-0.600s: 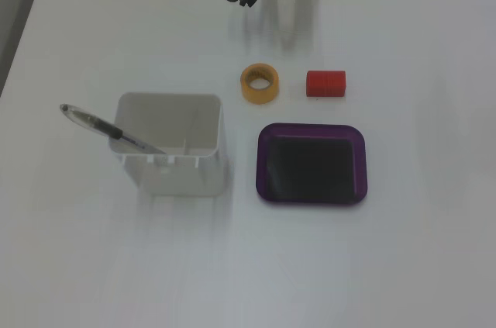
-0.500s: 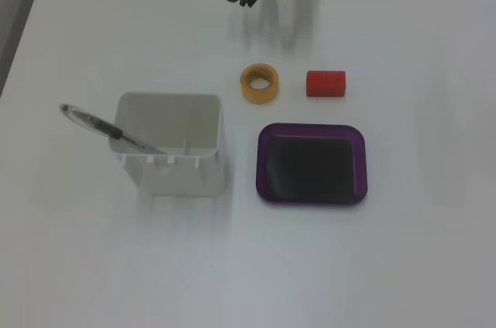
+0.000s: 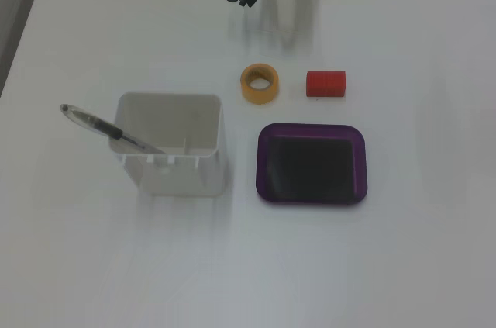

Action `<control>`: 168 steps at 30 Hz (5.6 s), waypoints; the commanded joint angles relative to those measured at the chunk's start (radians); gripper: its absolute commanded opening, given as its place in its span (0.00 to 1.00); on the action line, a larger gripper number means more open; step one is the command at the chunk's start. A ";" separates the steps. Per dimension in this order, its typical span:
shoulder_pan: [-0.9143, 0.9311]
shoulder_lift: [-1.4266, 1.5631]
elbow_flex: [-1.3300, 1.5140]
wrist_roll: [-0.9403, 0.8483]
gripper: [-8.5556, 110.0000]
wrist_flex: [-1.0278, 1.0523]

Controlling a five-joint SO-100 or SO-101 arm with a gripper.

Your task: Grab up the yellow tape and put it in the box.

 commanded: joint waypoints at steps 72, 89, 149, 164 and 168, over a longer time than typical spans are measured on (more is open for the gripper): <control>0.124 -1.476 -0.904 -0.012 0.24 -0.156; 0.107 -1.520 -0.950 0.000 0.07 -0.183; -0.080 -2.212 -1.997 -0.002 0.17 0.160; -0.069 -1.901 -2.229 -0.011 0.25 0.426; -0.067 -1.741 -2.238 -0.011 0.25 0.495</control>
